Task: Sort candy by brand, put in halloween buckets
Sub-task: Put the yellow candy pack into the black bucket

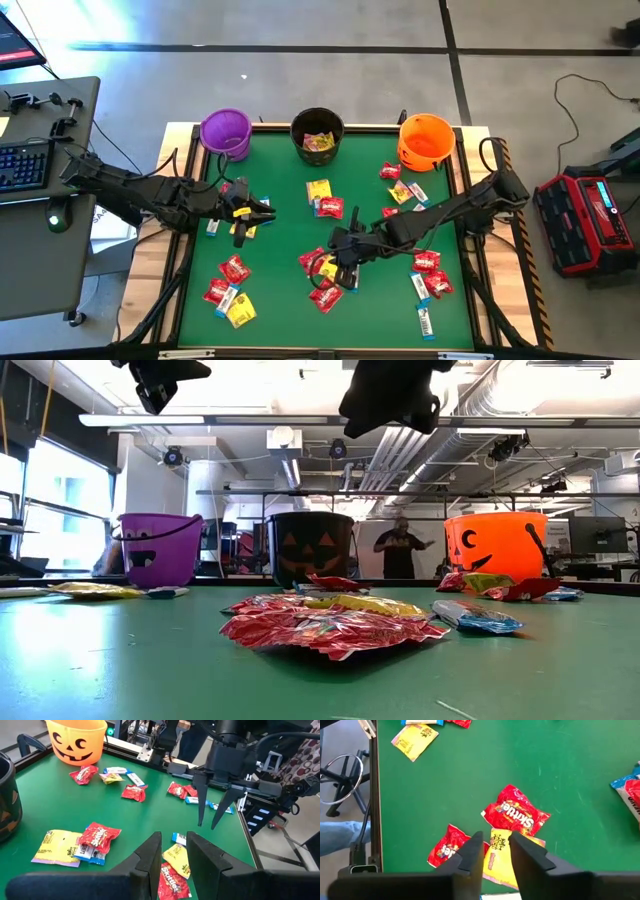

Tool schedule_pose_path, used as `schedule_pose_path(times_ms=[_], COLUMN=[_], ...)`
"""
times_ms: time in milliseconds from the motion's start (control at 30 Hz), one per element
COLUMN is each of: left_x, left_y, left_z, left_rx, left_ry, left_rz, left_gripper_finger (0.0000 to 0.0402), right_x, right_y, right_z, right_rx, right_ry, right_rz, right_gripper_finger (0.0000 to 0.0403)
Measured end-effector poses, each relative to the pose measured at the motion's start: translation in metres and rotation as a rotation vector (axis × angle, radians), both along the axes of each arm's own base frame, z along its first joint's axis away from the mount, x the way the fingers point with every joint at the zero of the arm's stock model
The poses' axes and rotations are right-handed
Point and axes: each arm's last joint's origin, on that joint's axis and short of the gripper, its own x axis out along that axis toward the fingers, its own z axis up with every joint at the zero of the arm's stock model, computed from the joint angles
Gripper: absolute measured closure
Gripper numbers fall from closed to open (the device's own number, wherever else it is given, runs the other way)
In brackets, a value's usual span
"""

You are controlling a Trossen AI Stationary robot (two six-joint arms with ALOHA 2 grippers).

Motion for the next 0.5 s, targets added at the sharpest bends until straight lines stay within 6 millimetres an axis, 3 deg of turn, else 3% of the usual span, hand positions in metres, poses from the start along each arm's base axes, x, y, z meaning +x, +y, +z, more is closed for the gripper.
schedule_pose_path(times_ms=[200, 500], left_x=[0.0, 0.0], left_y=[0.0, 0.0001], left_z=[0.0, 0.0], left_rx=[0.0, 0.0], left_ry=[0.0, 0.0], left_rz=[0.0, 0.0], left_gripper_finger=[0.0321, 0.0321], right_x=[-0.0006, -0.001], right_y=[-0.0003, -0.0006], right_z=[-0.0005, -0.001], right_rx=[-0.005, -0.022], right_ry=[0.007, 0.011], right_rz=[-0.001, 0.007], right_gripper_finger=[0.028, 0.0271])
